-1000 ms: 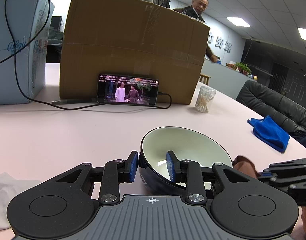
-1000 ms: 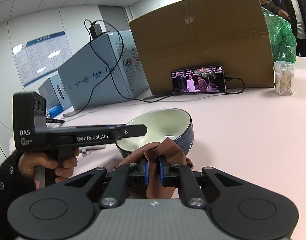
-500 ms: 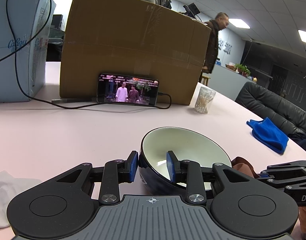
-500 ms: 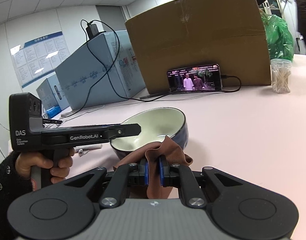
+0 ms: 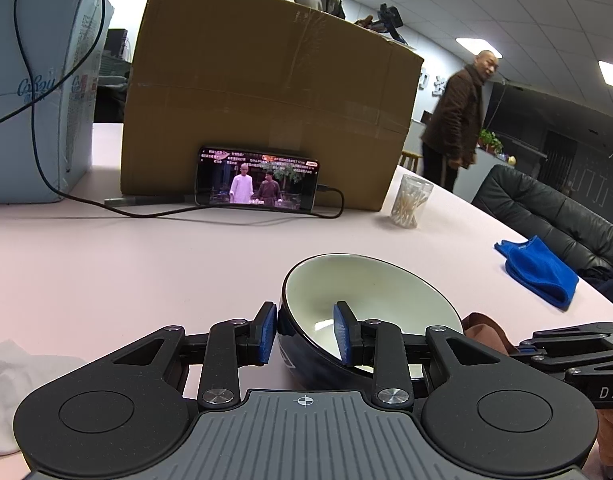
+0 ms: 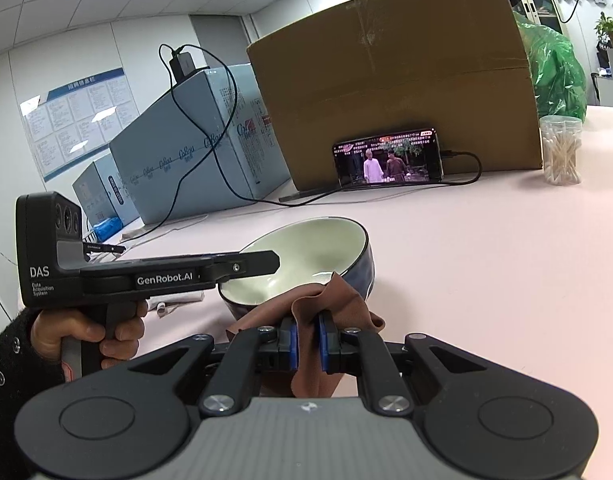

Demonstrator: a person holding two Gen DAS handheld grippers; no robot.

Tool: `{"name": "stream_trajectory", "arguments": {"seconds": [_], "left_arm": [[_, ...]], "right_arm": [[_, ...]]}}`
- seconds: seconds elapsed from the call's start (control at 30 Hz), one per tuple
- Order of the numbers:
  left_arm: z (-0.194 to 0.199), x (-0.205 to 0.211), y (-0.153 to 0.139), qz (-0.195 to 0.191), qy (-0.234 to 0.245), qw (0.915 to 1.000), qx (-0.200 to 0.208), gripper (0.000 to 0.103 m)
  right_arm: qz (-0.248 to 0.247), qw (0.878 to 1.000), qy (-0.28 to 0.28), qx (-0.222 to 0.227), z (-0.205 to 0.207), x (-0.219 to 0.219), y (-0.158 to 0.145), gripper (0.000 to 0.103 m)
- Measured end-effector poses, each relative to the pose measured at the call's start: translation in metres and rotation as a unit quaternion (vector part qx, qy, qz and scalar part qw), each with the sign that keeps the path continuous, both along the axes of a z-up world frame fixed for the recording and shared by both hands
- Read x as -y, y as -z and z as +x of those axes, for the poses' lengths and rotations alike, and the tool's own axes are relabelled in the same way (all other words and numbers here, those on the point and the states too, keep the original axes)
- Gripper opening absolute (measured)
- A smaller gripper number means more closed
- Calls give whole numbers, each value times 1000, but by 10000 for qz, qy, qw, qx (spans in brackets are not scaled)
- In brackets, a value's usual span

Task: Clean bowl
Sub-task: 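Wipe the bowl's outer wall near its base with the right gripper while the left gripper tilts the bowl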

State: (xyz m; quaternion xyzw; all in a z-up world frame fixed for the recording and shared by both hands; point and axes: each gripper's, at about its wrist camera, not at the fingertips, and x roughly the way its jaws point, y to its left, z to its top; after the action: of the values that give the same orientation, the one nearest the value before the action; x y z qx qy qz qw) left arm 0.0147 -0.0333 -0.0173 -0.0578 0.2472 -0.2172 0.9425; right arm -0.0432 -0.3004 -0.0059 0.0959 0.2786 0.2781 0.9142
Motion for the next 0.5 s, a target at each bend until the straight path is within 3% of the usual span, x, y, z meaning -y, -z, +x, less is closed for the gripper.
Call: {"name": "stream_trajectory", "arguments": {"seconds": [0.5], "left_arm": [[0,-1,0,4,-9,10000,7,30]], "right_arm": [[156,9997,188,-16,1,9,2,12]]}}
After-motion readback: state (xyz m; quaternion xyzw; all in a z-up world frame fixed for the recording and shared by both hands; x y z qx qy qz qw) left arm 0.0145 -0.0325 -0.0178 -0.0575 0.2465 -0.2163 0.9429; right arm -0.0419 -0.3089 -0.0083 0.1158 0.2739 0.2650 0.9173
